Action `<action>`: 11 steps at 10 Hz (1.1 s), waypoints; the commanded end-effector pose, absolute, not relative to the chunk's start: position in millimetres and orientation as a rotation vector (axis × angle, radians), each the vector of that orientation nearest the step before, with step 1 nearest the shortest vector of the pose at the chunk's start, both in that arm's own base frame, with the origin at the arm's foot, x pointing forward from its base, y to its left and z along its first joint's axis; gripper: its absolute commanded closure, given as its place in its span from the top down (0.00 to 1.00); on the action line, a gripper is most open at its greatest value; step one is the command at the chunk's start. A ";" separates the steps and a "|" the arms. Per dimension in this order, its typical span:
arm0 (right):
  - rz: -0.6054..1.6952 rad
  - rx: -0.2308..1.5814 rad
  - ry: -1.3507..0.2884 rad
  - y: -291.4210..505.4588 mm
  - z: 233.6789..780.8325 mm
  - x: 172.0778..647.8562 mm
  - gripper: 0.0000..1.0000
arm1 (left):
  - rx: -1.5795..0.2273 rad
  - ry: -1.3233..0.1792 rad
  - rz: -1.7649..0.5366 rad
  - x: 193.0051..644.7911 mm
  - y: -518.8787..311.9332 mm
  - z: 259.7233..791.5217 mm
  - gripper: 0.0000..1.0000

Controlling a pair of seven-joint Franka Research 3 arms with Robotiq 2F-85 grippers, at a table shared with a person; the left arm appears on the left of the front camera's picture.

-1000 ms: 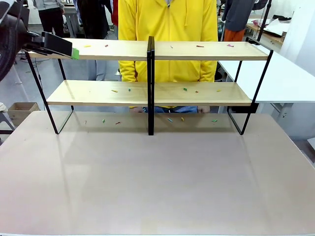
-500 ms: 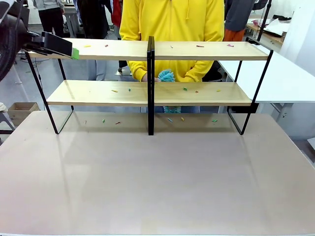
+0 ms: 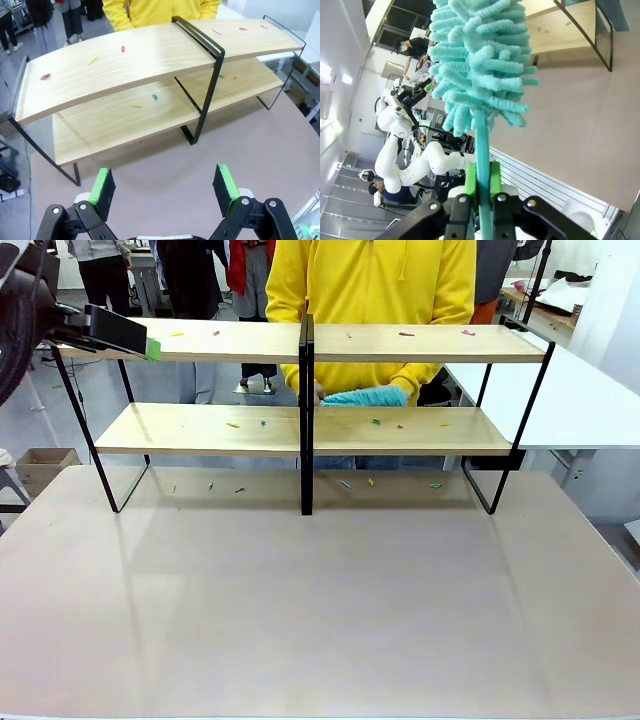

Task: Clean the shelves.
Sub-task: Clean a randomly selected level of the Shelf with the Duster.

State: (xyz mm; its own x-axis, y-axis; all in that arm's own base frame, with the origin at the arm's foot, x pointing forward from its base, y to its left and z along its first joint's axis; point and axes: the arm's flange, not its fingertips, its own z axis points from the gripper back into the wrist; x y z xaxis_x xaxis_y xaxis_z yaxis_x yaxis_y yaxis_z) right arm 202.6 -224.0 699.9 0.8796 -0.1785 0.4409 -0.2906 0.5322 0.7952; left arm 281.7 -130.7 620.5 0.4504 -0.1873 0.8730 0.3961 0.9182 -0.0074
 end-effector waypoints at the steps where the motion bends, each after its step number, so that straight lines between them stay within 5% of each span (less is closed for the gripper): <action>1: 0.095 0.882 -0.509 -193.6 720.2 194.6 0.12 | -0.222 -1.048 -0.361 281.8 -130.1 620.9 1.00; 5: 0.285 0.472 -0.416 22.0 784.0 329.3 0.12 | -0.222 -1.048 -0.361 281.8 -130.1 620.9 1.00; 6: 0.274 0.428 -0.417 38.4 781.5 329.7 0.12 | -0.222 -1.048 -0.361 281.8 -130.1 620.9 1.00; 7: 0.324 0.606 -0.462 -1.1 783.5 288.8 0.12 | -0.222 -1.048 -0.361 281.8 -130.1 620.9 1.00; 8: 0.337 0.510 -0.455 56.8 784.1 314.1 0.12 | -0.222 -1.048 -0.361 281.8 -130.1 620.9 1.00; 11: 0.201 0.585 -0.485 -79.1 782.8 243.3 0.12 | -0.222 -1.048 -0.361 281.8 -130.1 620.9 1.00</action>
